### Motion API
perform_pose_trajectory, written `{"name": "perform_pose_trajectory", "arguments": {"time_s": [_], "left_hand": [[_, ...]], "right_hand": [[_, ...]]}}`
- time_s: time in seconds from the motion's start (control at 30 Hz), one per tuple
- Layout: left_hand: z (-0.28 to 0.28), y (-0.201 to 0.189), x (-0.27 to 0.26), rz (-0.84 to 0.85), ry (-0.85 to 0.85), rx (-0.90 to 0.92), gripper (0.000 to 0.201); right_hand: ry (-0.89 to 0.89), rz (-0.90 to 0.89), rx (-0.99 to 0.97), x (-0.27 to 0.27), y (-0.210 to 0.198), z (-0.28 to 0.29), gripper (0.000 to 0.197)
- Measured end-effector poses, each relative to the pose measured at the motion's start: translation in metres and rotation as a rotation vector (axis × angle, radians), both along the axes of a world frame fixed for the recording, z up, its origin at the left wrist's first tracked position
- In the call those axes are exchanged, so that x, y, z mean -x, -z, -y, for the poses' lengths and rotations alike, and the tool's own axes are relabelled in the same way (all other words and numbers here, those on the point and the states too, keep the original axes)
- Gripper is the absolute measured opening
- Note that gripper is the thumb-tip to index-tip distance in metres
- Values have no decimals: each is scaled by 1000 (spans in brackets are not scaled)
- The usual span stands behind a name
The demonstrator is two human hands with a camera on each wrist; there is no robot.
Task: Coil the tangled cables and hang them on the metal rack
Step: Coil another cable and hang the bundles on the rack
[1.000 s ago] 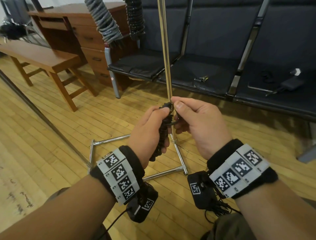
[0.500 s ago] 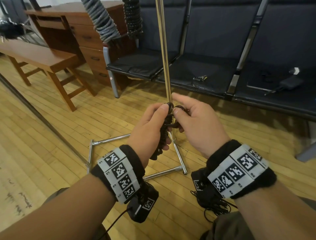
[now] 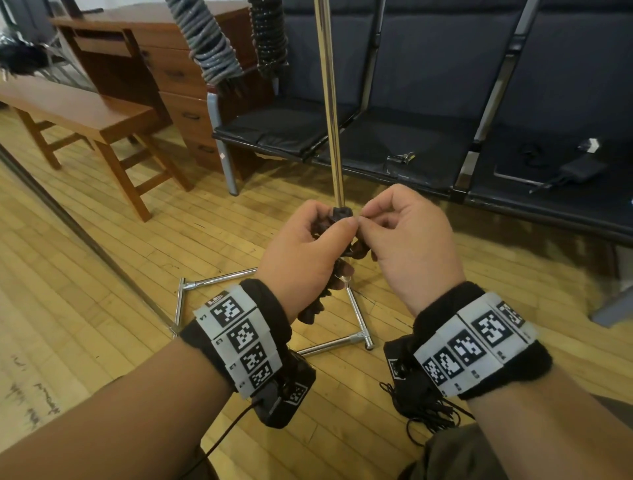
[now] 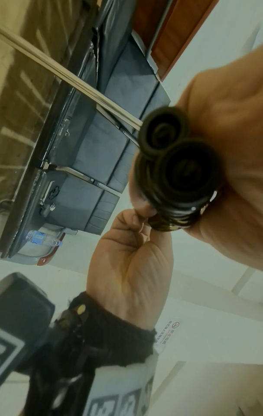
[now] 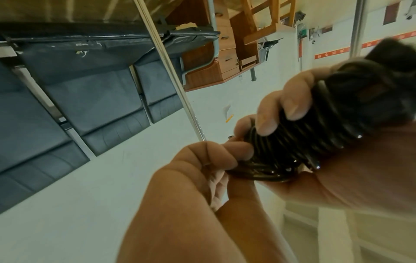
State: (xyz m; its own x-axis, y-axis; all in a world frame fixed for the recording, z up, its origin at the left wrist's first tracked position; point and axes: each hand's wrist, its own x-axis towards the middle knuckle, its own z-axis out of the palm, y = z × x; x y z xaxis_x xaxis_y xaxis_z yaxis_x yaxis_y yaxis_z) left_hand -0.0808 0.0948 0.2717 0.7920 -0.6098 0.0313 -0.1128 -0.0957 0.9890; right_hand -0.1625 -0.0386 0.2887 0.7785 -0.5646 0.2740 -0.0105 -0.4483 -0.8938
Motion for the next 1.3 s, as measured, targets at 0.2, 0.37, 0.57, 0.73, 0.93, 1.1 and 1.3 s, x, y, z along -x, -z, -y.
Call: {"name": "perform_pose_trajectory", "arguments": {"time_s": [0.2,0.37,0.57,0.73,0.93,1.1,1.3], "left_hand": [[1,-1,-3,105,-64,-49,19],[2,-3,-4,107,-74,-81,17],[2,-4,-3,26,-10,-58,32],[3,-2,-4,-129,25,39,34],[2,0,-5,-107,47,26,31],[2,-1,-4,-68,21,-18,32],[5,-5,-3,-54,6,-40,23]], "right_hand": [[-38,-1,-124,4,0,-3,15],[-29,16,-154,3,-1,0,22],[-26,18,-59,1,-1,4,24],[-25,18,-22,3,-2,8,22],[-34,3,3,1,0,8,22],[-27,-7,-3,-4,3,6,23],[-7,24,-132,-6,7,6,21]]}}
